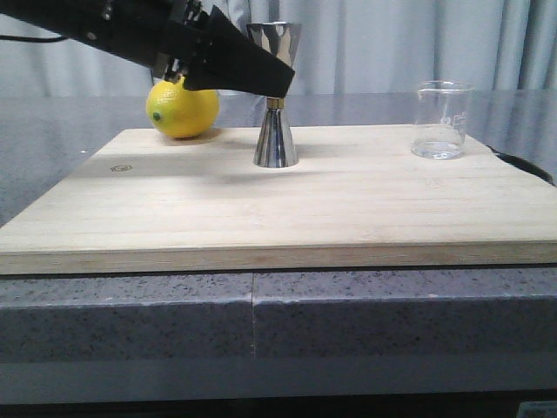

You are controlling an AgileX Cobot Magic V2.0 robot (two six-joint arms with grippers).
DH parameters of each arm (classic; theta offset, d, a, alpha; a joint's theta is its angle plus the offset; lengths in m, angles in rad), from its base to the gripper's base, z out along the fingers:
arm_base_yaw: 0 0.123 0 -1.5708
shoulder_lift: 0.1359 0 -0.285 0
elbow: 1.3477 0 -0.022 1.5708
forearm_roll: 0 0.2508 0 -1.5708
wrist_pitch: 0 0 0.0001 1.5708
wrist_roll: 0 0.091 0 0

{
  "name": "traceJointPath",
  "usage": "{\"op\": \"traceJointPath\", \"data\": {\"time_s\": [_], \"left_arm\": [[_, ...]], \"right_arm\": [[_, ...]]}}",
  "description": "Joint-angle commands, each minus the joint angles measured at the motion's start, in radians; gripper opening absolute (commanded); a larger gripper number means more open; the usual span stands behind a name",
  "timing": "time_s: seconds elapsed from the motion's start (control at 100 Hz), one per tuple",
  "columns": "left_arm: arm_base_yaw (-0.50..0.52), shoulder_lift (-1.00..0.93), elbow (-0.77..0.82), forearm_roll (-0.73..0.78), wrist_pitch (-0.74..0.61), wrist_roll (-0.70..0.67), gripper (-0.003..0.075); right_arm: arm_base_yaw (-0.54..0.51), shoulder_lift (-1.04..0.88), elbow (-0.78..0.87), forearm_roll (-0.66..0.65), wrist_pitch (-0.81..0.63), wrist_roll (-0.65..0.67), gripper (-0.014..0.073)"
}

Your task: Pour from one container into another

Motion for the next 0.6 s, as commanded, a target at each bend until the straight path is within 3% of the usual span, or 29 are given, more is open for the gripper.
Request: {"op": "traceJointPath", "data": {"time_s": [0.0, 0.37, 0.59], "left_arm": [[-0.006, -0.113, -0.029, 0.091, -0.042, -0.150, 0.0566], [-0.004, -0.373, -0.029, 0.642, -0.092, -0.718, 0.0564], [-0.004, -0.539, -0.029, 1.052, -0.072, -1.173, 0.0564]], "right_arm": [[-0.006, -0.002, -0.026, -0.013, -0.064, 0.002, 0.0619], [-0.006, -0.002, -0.083, 0.073, 0.256, 0.002, 0.0619], [-0.006, 0.000, -0.193, 0.097, 0.534, 0.002, 0.0619]]}}
